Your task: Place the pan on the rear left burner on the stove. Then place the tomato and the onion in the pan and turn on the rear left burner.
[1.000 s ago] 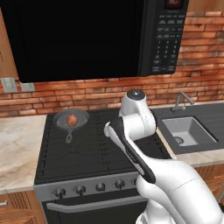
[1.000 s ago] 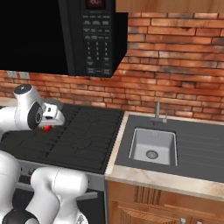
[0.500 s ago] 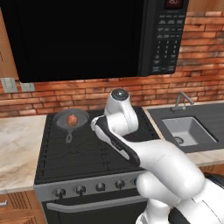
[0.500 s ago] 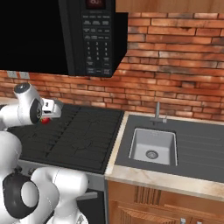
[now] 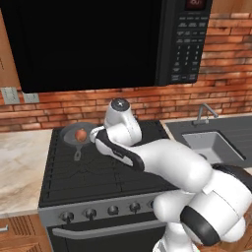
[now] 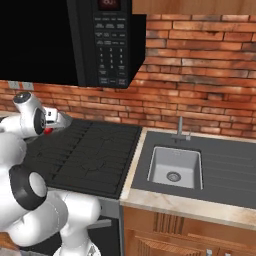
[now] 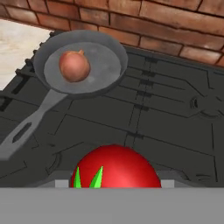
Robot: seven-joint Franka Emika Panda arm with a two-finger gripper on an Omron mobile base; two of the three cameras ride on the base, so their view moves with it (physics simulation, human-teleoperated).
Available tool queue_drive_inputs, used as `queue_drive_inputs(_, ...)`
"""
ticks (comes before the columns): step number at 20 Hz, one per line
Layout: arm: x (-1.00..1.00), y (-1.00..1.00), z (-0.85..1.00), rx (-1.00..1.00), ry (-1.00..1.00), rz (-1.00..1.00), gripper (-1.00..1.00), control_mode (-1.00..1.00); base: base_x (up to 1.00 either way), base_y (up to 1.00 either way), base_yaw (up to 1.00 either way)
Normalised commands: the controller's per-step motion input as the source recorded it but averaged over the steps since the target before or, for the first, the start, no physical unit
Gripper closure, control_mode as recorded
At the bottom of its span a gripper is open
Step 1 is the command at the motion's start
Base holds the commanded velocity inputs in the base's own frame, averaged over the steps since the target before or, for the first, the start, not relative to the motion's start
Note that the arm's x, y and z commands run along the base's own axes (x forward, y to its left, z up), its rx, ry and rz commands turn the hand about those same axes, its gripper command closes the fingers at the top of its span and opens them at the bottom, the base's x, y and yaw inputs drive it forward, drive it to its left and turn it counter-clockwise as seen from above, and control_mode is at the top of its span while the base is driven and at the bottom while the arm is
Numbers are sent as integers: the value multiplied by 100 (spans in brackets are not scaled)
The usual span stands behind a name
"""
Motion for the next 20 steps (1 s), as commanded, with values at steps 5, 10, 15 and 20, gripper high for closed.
queue_drive_inputs(5,34,24,0,0,-7,1,100,-100,0,0,0)
queue_drive_inputs(10,43,11,0,0,-6,0,100,-100,0,0,0)
queue_drive_inputs(15,42,8,-3,0,-5,0,100,-100,0,0,0)
queue_drive_inputs(20,29,13,-14,0,-1,0,100,-100,0,0,0)
